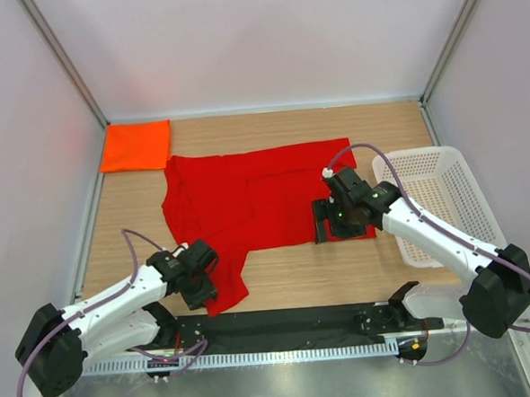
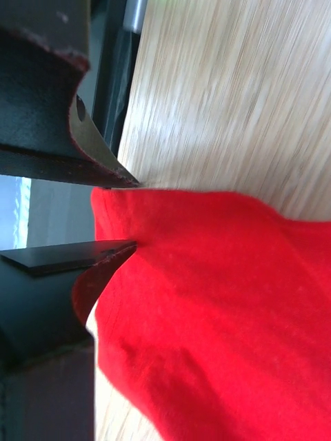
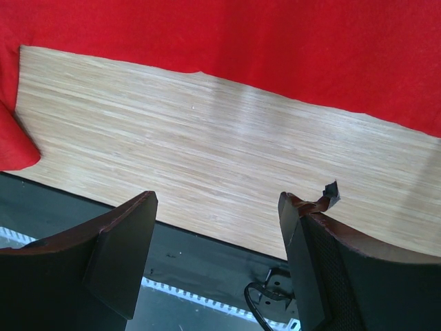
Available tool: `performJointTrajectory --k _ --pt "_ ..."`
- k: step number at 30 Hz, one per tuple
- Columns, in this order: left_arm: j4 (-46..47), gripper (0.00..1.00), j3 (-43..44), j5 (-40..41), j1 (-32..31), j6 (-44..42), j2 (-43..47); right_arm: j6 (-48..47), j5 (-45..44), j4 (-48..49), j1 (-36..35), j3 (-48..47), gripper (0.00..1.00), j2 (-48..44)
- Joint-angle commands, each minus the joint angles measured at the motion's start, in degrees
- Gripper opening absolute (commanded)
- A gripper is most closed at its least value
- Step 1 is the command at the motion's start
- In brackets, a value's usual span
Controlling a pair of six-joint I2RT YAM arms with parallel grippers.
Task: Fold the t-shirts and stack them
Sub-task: Fold the tshirt
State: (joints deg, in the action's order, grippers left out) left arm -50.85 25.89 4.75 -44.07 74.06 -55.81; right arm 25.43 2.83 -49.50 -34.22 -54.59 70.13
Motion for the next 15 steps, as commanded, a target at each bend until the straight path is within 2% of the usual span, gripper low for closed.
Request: performJointTrajectory --k 1,4,5,10,15 --pt "5.1 0.37 -2.9 -1.8 -0.2 3.3 -1.6 1.0 -0.5 1.8 0.1 -0.1 0.78 0.3" --pt "6.1 0.29 -3.0 -1.2 -0.1 2.4 -2.9 3.0 -0.6 1.9 0.6 0.8 0.76 1.4" --pt "5.4 0.22 -2.6 -0.5 -0.1 2.1 -3.4 3.1 -0.5 1.9 0.9 1.0 0.75 1.6" --pt "-1.1 0.02 1.6 5.2 -0.1 0.5 -2.9 3.6 -0.3 1.9 2.5 1.3 0.73 2.6" --pt "-10.4 0.0 5.7 9.5 -0.2 2.4 0.7 3.3 -1.5 -0.6 7.3 1.4 0.72 4.9"
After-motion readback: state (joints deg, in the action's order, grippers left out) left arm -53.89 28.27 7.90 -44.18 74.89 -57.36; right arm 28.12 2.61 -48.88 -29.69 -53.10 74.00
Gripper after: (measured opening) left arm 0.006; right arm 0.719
